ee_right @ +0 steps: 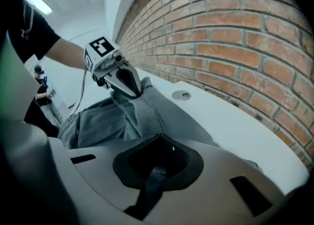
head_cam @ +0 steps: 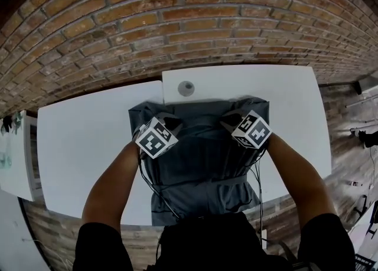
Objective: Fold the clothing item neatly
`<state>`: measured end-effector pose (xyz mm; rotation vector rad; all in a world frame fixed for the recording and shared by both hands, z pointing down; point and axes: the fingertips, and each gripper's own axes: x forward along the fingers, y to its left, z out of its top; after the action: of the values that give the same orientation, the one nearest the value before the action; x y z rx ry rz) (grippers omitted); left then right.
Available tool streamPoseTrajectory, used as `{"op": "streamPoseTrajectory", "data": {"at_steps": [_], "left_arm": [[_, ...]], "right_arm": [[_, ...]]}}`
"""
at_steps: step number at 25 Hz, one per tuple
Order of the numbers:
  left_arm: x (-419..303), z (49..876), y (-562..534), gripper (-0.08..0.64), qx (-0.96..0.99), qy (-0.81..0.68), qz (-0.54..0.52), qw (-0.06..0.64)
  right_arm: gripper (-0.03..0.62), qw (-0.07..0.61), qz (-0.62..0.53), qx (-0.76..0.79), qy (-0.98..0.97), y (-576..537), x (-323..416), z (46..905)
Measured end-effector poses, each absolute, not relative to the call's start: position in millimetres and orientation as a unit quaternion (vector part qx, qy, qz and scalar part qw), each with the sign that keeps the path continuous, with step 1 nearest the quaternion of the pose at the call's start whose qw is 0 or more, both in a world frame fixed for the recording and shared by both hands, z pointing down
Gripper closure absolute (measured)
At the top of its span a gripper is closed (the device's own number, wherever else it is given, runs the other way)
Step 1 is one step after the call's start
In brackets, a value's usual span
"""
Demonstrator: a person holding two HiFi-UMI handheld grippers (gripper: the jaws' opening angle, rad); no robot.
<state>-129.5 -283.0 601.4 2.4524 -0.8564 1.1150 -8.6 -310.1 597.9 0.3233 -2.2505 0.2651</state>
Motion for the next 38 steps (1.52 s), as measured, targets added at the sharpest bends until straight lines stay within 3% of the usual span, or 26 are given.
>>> {"op": "streamPoseTrajectory", "data": {"at_steps": [4,9,17,22,30,38], "left_arm": [[-148,629,-278,0.549,0.823,-0.319,0.424,0.203],[-175,621,-276,0.549,0.818,-0.352,0.396,0.223],[-195,574,-251,0.563,0.834,-0.427,0.273,0.219],[-203,547,-215,0.563,0.841,-0.452,0.204,0.216],[-209,529,-166,0.563,0.855,-0.444,0.192,0.188],[-196,549,-98,0.563,0.851,-0.439,0.18,0.227]], "right_arm": [[0.589,0.456,0.096,0.143,-0.873,-314,7,617],[0.589,0.435,0.156,0.19,-0.866,-321,27,620],[0.592,0.248,0.182,0.311,-0.899,-308,16,547],[0.592,0.187,0.172,0.368,-0.894,-266,9,524],[0.592,0.156,0.163,0.421,-0.879,-209,30,500],[0.592,0.17,0.205,0.432,-0.861,-155,83,522]]}}
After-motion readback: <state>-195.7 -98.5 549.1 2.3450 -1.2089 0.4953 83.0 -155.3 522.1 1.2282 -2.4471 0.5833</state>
